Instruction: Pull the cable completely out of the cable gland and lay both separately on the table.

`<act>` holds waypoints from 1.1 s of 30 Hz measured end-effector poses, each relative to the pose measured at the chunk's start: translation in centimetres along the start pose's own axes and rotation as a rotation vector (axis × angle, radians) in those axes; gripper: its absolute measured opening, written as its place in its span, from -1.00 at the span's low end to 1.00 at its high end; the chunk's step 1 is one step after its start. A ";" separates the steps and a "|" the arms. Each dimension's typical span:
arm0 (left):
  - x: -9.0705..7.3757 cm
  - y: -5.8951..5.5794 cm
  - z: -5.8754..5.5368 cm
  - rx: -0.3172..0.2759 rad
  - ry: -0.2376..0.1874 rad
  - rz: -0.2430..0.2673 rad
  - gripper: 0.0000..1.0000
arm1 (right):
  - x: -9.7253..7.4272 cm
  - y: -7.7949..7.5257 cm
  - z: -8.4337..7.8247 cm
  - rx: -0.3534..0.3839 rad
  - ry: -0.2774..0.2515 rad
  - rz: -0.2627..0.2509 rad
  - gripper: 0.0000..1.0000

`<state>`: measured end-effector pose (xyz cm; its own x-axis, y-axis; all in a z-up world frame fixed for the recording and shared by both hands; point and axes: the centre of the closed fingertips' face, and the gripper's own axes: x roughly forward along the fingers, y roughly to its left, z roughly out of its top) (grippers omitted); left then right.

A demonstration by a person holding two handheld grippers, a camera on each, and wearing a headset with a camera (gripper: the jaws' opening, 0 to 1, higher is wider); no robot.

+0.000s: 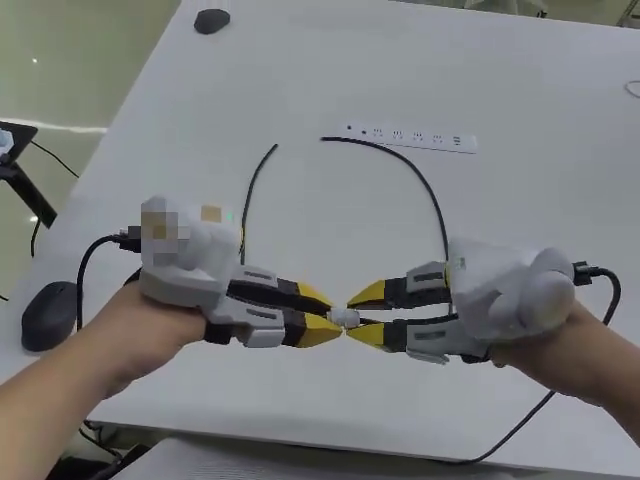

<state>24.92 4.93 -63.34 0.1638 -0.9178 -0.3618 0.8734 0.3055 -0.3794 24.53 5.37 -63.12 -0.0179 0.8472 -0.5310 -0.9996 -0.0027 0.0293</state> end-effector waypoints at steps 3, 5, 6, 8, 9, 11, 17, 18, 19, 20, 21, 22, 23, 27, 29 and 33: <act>0.1 0.0 -0.1 0.039 0.013 0.002 -0.70 | -0.9 -0.2 0.6 0.171 -0.069 0.050 -0.74; 0.1 -0.2 -0.2 0.057 0.016 0.000 -0.70 | -1.3 -0.2 0.7 0.302 -0.085 0.081 -0.67; 0.1 -0.3 -0.2 0.062 0.017 0.002 -0.70 | -1.4 -0.5 0.6 0.358 -0.080 0.088 -0.63; 0.0 -0.4 -0.1 0.079 0.018 0.005 -0.70 | -1.6 -1.6 0.7 0.411 -0.119 0.093 -0.64; 0.0 -0.3 -0.1 0.085 0.018 0.008 -0.70 | -1.7 -1.3 1.0 0.506 -0.141 0.137 -0.65; 0.0 -0.3 0.0 0.094 0.018 0.006 -0.70 | -1.6 -1.3 0.9 0.648 -0.140 0.198 -0.65; 0.0 -0.3 0.3 0.146 0.019 0.015 -0.70 | -0.9 -0.7 0.4 0.711 -0.107 0.270 -0.65; 0.0 -0.3 0.4 0.148 0.019 0.016 -0.70 | -0.8 -0.6 0.4 0.711 -0.105 0.273 -0.65; 0.0 -0.4 0.4 0.149 0.020 0.015 -0.70 | -0.7 -0.3 0.4 0.738 -0.100 0.290 -0.65; 0.0 -0.4 0.4 0.151 0.020 0.013 -0.70 | -0.6 -0.3 0.5 0.742 -0.104 0.294 -0.66; 0.1 -0.4 0.4 0.155 0.020 0.012 -0.70 | -0.6 -0.3 0.6 0.736 -0.113 0.294 -0.68; 0.1 -0.5 0.5 0.159 0.022 0.012 -0.70 | -0.6 -0.2 0.6 0.737 -0.116 0.298 -0.72; 0.1 -0.5 0.5 0.161 0.022 0.012 -0.70 | -0.6 0.2 0.7 0.745 -0.113 0.317 -0.73; 0.1 -0.3 0.6 0.151 0.021 0.013 -0.70 | -0.4 0.6 0.5 0.732 -0.103 0.331 -0.78; 0.2 -0.3 0.6 0.153 0.021 0.013 -0.70 | -0.4 0.6 0.5 0.719 -0.106 0.333 -0.82; 0.2 -0.1 0.7 0.141 0.020 0.013 -0.70 | -0.5 0.5 0.6 0.676 -0.119 0.311 -0.83</act>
<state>25.18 4.55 -62.81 0.1676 -0.9081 -0.3837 0.9274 0.2772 -0.2511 24.05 5.26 -62.34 -0.2561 0.9124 -0.3192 -0.7160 0.0429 0.6968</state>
